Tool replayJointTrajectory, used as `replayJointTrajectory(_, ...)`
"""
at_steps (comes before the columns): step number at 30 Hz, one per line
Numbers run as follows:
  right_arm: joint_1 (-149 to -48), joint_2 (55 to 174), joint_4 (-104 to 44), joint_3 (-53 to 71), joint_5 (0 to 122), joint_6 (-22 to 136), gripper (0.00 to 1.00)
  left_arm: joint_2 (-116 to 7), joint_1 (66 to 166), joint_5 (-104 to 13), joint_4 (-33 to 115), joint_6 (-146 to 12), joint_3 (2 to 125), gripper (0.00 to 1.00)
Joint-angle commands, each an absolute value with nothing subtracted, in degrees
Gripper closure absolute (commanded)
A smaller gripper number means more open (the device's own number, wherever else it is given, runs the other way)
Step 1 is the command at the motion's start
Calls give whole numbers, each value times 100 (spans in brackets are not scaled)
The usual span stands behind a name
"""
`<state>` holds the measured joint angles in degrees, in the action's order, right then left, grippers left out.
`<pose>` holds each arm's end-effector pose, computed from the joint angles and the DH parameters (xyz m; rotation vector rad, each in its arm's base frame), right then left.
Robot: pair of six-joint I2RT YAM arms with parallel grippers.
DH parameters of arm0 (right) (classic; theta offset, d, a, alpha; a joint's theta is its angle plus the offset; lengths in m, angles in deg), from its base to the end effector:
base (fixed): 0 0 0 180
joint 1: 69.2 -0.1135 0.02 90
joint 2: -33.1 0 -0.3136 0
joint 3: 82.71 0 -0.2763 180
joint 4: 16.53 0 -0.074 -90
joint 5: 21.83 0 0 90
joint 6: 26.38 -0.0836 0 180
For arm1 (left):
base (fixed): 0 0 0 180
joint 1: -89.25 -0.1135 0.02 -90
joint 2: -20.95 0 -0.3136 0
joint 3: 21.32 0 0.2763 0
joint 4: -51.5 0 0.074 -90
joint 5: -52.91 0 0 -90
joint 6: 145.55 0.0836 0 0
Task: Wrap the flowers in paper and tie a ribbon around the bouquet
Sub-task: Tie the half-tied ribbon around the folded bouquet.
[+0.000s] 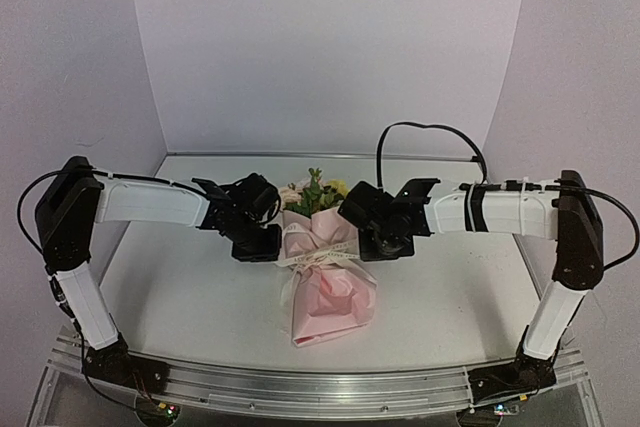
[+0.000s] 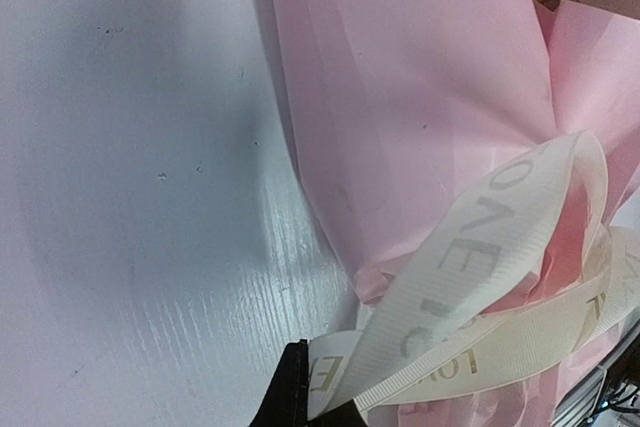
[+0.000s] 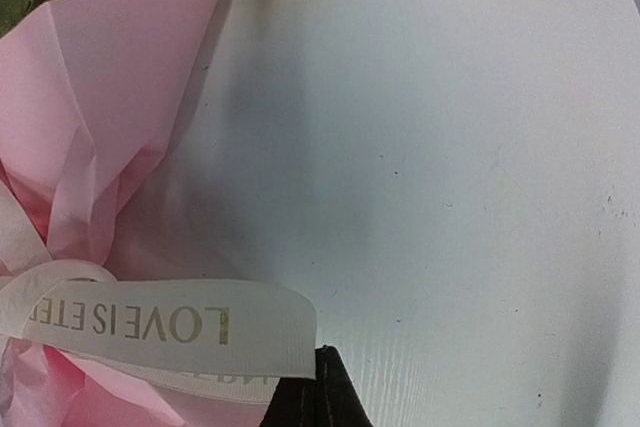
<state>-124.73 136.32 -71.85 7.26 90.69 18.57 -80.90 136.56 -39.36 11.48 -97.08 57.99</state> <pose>0.2619 0.3249 0.2150 -0.1399 2.6022 0.0489 0.2770 -0.3052 0.1747 0.1537 2.7771 -0.5146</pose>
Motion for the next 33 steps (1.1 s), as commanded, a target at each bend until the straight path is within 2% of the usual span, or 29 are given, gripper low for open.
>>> replayJointTrajectory(1, -12448, 13725, -7375, 830, 9350, 1753, 100, -7732, 13631, -3763, 1034, -9356, 5841, 100)
replayJointTrajectory(17, -12414, 13371, -7152, 1478, 9184, 1306, 100, -7418, 13416, -3793, 1066, -9033, 5422, 100)
replayJointTrajectory(33, -12311, 13523, -7439, 1485, 9463, 1266, 100, -7282, 13094, -3568, 952, -8896, 5340, 100)
